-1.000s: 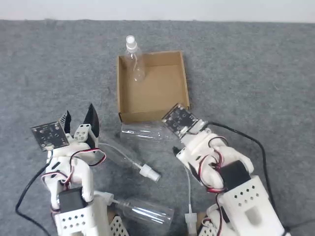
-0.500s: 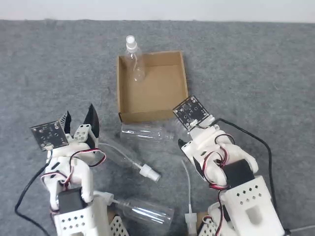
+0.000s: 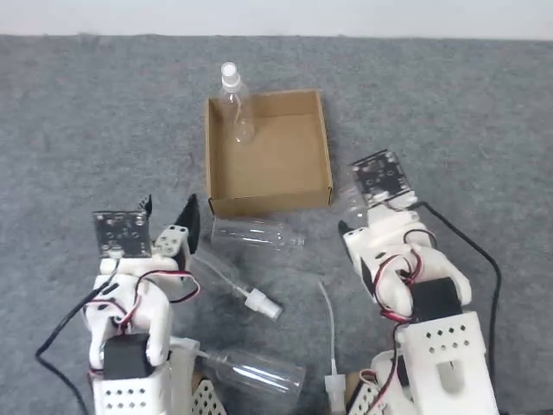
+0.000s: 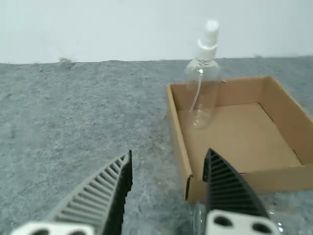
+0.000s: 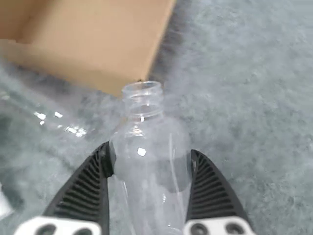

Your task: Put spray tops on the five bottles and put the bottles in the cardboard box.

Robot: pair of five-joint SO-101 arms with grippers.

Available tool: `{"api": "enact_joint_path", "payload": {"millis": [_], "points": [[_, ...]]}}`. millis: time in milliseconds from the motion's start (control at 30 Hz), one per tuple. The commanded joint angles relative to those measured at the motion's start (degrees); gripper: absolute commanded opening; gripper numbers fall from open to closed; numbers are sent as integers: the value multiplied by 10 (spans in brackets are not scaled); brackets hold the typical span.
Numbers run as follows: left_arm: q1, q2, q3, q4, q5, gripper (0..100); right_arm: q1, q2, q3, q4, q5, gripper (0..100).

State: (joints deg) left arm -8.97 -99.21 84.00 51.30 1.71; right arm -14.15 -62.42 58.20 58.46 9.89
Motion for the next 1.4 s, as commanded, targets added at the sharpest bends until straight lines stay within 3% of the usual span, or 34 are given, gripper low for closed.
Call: {"api": "enact_joint_path", "payload": {"millis": [0,200,433,600,767,900,1167,1367], "points": [[23,-4,-72,40,-44,225,24,-18,-1,-22,-20,7],[97,-4,-142,143,-88,225,66,-18,16,-58,-39,7],[141,9,-175,200,-156,225,79,-18,23,-73,-51,7],[143,125,-218,203,-188,225,79,-17,30,-85,-51,7],[191,264,-274,236,-272,226,79,-17,30,-84,-51,7],[206,350,-294,242,-289,283,79,-17,30,-84,-48,7],[207,455,-300,244,-419,297,79,-17,30,-84,-47,6],[209,490,-303,237,-447,297,100,-17,29,-90,-47,6]]}}
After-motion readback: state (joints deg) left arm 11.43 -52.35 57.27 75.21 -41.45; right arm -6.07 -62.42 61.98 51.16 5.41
